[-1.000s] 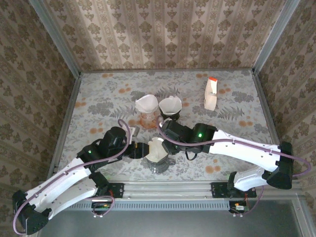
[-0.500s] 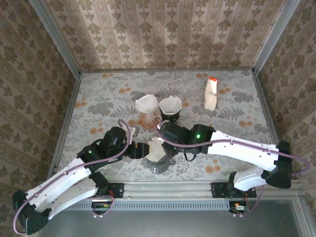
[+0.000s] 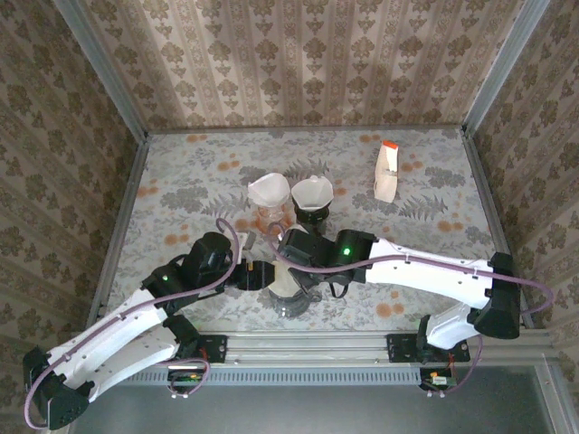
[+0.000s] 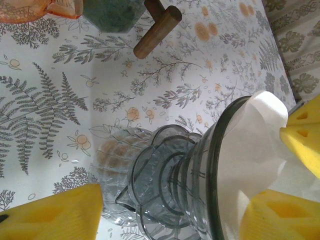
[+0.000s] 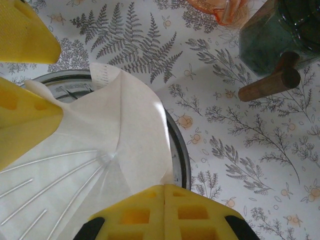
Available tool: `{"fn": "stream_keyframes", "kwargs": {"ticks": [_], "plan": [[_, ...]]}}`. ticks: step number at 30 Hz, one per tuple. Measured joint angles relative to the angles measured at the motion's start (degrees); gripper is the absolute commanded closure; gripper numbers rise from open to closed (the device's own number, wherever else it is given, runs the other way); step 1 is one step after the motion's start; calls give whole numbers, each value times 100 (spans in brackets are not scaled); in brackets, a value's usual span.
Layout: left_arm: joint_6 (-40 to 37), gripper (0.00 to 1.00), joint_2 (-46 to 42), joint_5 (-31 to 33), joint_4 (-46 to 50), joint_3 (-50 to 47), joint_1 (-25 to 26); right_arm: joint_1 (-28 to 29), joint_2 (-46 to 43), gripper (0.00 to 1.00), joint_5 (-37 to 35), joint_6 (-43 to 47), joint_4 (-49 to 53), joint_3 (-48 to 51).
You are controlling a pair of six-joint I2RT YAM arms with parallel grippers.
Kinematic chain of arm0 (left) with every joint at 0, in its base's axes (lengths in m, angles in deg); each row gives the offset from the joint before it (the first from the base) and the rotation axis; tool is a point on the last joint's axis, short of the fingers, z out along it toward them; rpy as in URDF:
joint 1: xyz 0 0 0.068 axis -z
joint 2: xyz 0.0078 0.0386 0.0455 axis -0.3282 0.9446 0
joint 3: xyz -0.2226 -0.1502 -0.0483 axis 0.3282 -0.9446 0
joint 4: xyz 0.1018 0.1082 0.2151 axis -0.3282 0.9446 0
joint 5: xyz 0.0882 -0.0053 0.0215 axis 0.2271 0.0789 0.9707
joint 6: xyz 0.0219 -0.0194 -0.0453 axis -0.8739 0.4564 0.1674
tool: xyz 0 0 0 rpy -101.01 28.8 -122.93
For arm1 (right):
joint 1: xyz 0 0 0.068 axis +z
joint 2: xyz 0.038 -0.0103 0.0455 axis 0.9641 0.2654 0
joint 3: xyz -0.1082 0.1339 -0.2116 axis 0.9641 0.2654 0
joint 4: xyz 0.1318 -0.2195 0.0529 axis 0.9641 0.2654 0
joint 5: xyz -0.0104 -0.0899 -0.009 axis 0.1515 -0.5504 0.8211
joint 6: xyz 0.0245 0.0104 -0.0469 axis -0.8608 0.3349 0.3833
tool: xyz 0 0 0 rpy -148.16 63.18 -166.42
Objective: Place the coffee filter in the dripper
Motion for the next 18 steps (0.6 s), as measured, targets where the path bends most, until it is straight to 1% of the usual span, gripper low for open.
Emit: {"fn": "stream_keyframes", "kwargs": {"ticks": [2,4,7,9,12,18], "plan": [[2,36,-2,2,0,0,-2,33,28,84,-70,-9,24,-33],[2,36,-2,0,-2,0,-4,55,28,68,-122,-11,55,-37],[2,37,-2,0,-20,-2,-4,76,22,47,-249,-2,83,-72],[2,37,-2,0,-20,-9,-15,76,-15,38,-354,-20,111,-76],[2,37,-2,0,-26,-33,-35,76,-103,33,-461,-39,170,-79],[2,37,-13,-2,-44,-72,-35,127,-138,32,-479,-70,247,-48]]}}
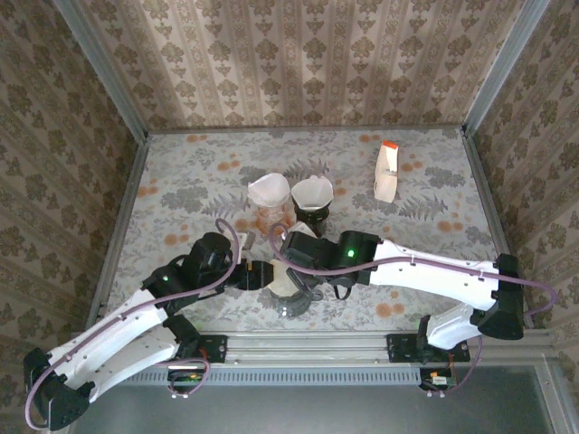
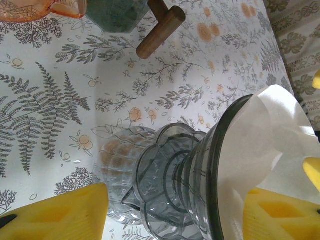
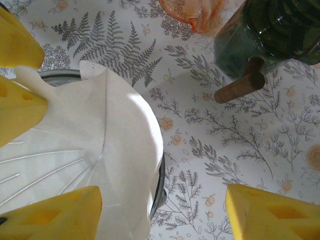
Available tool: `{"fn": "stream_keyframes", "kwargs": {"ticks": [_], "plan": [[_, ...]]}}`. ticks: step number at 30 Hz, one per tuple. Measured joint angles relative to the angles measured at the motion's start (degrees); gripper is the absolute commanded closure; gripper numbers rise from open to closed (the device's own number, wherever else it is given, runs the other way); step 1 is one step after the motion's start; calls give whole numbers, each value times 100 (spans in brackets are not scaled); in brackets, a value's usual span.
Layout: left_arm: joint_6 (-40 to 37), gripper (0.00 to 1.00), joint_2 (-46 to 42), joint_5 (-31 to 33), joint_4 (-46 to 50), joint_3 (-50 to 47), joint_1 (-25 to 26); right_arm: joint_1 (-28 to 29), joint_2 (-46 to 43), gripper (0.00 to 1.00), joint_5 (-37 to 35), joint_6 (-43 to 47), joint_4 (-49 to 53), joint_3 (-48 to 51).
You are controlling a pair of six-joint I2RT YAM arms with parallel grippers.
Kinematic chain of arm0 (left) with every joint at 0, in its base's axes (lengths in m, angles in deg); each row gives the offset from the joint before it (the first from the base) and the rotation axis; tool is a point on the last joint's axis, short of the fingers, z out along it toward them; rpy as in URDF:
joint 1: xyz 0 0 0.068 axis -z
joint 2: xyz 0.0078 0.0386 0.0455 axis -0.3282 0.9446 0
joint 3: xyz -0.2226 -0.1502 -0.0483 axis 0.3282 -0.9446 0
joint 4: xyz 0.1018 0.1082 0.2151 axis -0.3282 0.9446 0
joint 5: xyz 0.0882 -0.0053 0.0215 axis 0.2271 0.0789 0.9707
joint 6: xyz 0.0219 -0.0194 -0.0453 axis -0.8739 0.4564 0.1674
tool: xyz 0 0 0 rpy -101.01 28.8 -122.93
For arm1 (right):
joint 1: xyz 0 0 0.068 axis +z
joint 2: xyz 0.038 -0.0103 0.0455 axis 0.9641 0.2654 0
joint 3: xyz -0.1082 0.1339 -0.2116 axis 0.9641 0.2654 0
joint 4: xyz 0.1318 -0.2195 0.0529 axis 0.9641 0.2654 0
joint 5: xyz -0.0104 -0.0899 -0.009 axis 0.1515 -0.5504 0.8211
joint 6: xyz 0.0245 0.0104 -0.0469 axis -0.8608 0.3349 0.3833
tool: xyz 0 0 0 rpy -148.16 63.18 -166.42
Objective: Place the coffee filter in the dripper
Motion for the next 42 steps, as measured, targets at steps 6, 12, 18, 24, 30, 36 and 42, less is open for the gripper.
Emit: {"fn": "stream_keyframes", "kwargs": {"ticks": [6,12,18,24,30,36,42], "plan": [[2,37,-2,-2,-26,-26,-4,195,-72,32,35,-120,0,267],[2,35,-2,-20,-66,-26,-7,227,-107,28,2,-146,-2,295],[31,29,-90,-20,-61,-26,-28,227,-293,24,-201,-170,-20,293],[81,21,-227,-20,-61,-26,-37,227,-595,23,-378,-258,-42,293],[155,8,-328,-20,-59,-13,-37,227,-658,21,-520,-278,-44,293],[192,0,-595,28,63,212,-37,186,-920,1,-717,-361,-155,315],[81,0,-728,511,402,566,-37,28,-1397,0,-999,-409,-577,741]]}}
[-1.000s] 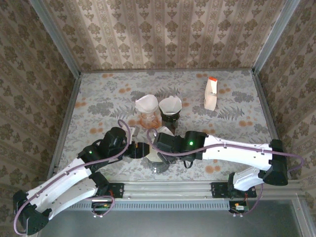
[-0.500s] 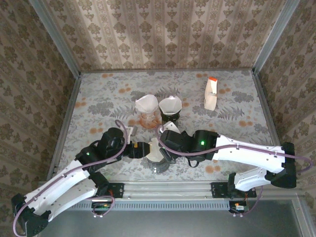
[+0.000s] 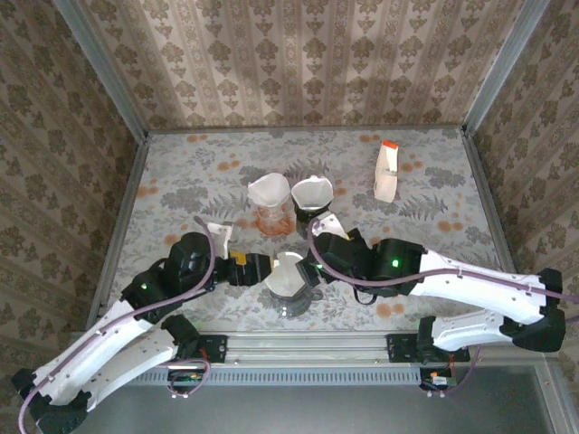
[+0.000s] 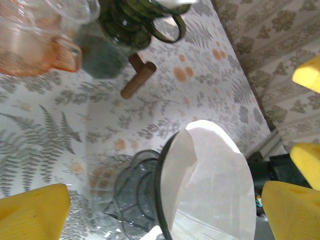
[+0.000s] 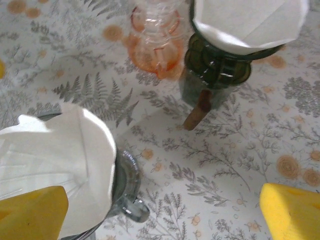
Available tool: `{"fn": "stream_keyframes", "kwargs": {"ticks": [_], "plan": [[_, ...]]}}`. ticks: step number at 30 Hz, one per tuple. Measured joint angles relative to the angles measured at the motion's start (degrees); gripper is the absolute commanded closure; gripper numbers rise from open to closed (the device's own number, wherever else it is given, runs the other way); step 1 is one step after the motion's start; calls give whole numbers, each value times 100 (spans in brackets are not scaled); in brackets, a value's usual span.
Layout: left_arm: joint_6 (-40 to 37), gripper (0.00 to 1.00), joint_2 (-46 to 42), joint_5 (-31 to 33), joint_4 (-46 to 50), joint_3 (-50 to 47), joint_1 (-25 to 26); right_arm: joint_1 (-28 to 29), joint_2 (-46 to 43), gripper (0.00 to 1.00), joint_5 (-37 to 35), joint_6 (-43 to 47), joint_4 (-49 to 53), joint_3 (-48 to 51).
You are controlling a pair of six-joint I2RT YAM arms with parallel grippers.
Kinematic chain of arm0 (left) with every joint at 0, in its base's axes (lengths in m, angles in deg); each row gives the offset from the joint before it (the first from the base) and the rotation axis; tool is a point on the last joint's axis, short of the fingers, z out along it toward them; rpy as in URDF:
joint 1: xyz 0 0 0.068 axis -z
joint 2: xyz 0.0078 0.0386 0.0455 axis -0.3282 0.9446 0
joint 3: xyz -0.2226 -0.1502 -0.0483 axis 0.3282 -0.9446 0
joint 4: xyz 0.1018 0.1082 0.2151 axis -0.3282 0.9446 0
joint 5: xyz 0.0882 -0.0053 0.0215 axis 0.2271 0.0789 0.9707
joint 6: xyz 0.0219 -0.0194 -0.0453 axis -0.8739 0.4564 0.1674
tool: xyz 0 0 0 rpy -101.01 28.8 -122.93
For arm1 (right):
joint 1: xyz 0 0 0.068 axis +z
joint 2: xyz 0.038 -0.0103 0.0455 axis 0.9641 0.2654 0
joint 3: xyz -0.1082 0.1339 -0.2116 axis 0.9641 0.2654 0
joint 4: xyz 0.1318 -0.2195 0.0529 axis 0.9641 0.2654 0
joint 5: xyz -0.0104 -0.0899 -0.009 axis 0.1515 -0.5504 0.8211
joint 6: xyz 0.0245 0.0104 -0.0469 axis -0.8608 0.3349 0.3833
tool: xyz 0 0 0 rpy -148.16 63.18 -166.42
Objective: Place the coffee filter in the dripper
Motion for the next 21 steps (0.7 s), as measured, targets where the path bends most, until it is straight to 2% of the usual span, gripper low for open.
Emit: {"fn": "stream_keyframes", "kwargs": {"ticks": [4,8,12,15,18,21], "plan": [[-210,0,-160,844,466,278,-120,-363,-391,0,-164,-22,-330,439],[-411,0,-221,1325,577,313,-835,-898,-592,0,-466,55,-645,673],[-455,0,-52,1019,302,177,-2184,-1510,-988,0,-785,184,-1193,1106],[-455,0,439,710,-116,66,-3126,-2004,-1281,0,-916,162,-1582,1513],[-546,0,1058,726,-507,61,-3556,-2500,-1438,0,-951,116,-1908,1910],[-745,0,1482,811,-868,61,-3672,-2811,-1458,0,-970,90,-2055,2164]]}}
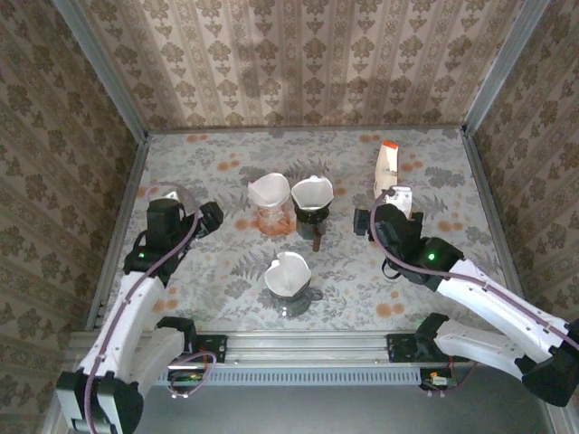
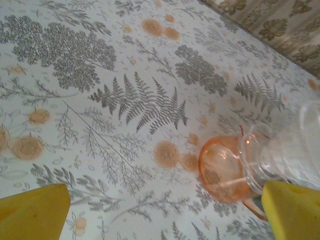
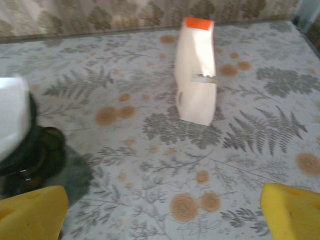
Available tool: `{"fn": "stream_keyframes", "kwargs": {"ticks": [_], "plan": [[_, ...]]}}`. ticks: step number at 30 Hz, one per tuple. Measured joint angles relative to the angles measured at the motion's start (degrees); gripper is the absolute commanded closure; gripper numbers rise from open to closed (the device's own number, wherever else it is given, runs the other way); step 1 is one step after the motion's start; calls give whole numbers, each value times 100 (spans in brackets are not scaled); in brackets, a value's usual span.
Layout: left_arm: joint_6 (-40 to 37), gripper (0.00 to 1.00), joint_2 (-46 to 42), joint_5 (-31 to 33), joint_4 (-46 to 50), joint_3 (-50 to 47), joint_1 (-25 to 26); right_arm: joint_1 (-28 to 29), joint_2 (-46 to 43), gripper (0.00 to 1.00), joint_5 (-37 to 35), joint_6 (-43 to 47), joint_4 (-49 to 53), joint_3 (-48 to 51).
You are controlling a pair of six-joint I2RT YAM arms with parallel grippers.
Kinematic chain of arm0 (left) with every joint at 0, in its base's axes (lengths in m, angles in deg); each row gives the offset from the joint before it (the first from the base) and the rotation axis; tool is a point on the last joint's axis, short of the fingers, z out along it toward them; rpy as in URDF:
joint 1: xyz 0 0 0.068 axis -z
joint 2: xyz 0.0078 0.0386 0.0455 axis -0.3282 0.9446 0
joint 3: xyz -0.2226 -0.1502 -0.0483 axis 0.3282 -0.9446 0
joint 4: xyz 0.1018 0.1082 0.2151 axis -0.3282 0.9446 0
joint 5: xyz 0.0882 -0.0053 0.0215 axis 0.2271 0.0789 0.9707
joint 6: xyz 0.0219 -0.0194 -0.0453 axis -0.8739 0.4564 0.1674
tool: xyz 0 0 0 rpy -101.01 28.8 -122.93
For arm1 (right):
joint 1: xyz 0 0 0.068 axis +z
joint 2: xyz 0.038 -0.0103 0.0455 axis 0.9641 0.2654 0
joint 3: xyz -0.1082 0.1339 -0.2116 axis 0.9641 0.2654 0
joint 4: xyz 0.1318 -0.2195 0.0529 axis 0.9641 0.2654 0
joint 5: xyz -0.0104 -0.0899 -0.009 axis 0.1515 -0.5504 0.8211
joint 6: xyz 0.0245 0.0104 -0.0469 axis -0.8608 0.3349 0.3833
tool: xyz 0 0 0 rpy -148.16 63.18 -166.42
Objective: Place the coffee filter in the dripper
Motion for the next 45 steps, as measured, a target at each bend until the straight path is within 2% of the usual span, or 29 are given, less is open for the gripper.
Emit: {"fn": "stream_keyframes", "kwargs": {"ticks": [5,11,16,21,24,31,37,40,45], "plan": [[-542,0,496,697,-1137,-299,-79,-356,-48,0,168,35,-450,422],[-1757,0,1808,1770,-2135,-444,-168,-570,-48,0,487,140,-828,787],[-2826,0,2450,2238,-3731,-1003,-345,-726,-48,0,614,197,-992,796],[-3412,0,2955,2240,-4800,-1296,-693,-804,-46,0,638,197,-1014,796],[-3593,0,3121,2240,-5117,-1300,-754,-894,20,0,658,199,-1014,796],[-3432,0,3060,1888,-5729,-1451,-916,-1038,149,0,758,221,-1019,809],[-3526,0,3860,1681,-6992,-1755,-800,-1110,234,0,787,240,-1025,824],[-3545,0,4061,1502,-7034,-1803,-708,-1161,264,0,822,251,-1034,844],[-3543,0,4057,1244,-7169,-1792,-870,-1270,267,0,850,396,-1191,885]]}}
